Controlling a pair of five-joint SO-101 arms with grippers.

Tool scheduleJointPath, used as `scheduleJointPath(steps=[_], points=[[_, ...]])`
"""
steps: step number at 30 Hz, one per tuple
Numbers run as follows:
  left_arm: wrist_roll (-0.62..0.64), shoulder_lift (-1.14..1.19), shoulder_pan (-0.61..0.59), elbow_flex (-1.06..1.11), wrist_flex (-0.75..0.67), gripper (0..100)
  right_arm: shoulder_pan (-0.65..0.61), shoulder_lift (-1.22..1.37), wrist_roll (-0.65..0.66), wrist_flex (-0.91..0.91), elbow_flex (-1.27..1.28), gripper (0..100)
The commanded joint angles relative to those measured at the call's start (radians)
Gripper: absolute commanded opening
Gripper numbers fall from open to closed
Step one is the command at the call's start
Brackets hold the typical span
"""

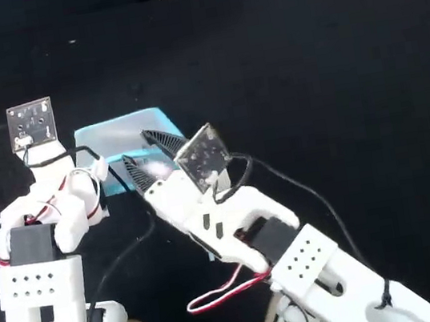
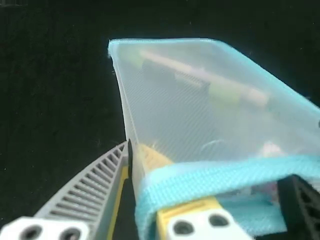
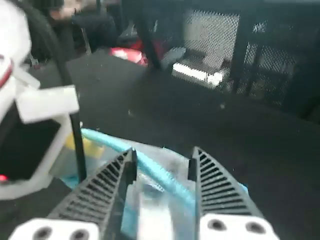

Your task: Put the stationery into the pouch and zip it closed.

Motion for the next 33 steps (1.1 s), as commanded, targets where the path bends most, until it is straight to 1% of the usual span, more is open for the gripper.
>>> scheduleJointPath(steps=[1,5,9,12,14,17,18,21,23,26,32,33], points=[[0.006,-0.008,-0.001,-0.012,-0.002,3,-0.008,0.007,0.006,0.023,-0.045,14.8],[0.006,-0.008,-0.001,-0.012,-0.002,3,-0.008,-0.059,0.006,0.028,-0.044,10.6],[0.006,-0.008,-0.001,-0.012,-0.002,3,-0.005,-0.202,0.009,0.055,-0.039,10.2],[0.005,-0.008,-0.001,-0.01,-0.002,3,0.0,-0.32,0.006,0.17,-0.058,10.3],[0.005,-0.008,-0.001,-0.01,-0.002,3,0.032,-0.398,0.006,0.282,-0.076,10.3],[0.005,-0.008,-0.001,-0.008,-0.002,3,0.149,-0.473,-0.008,0.466,-0.133,10.3],[0.005,-0.008,-0.001,-0.008,-0.002,3,0.204,-0.476,-0.043,0.535,-0.165,10.3],[0.005,-0.008,-0.001,-0.007,-0.002,3,0.348,-0.417,-0.187,0.683,-0.278,10.3],[0.005,-0.008,-0.001,-0.007,-0.002,3,0.405,-0.331,-0.216,0.733,-0.337,10.3],[0.005,-0.008,-0.004,-0.007,0.0,3,0.434,-0.156,-0.222,0.75,-0.374,10.3],[0.003,-0.008,-0.002,-0.007,0.002,3,0.434,0.216,-0.226,0.749,-0.378,10.3],[0.003,-0.008,-0.002,-0.007,0.002,3,0.434,0.272,-0.244,0.744,-0.38,10.3]])
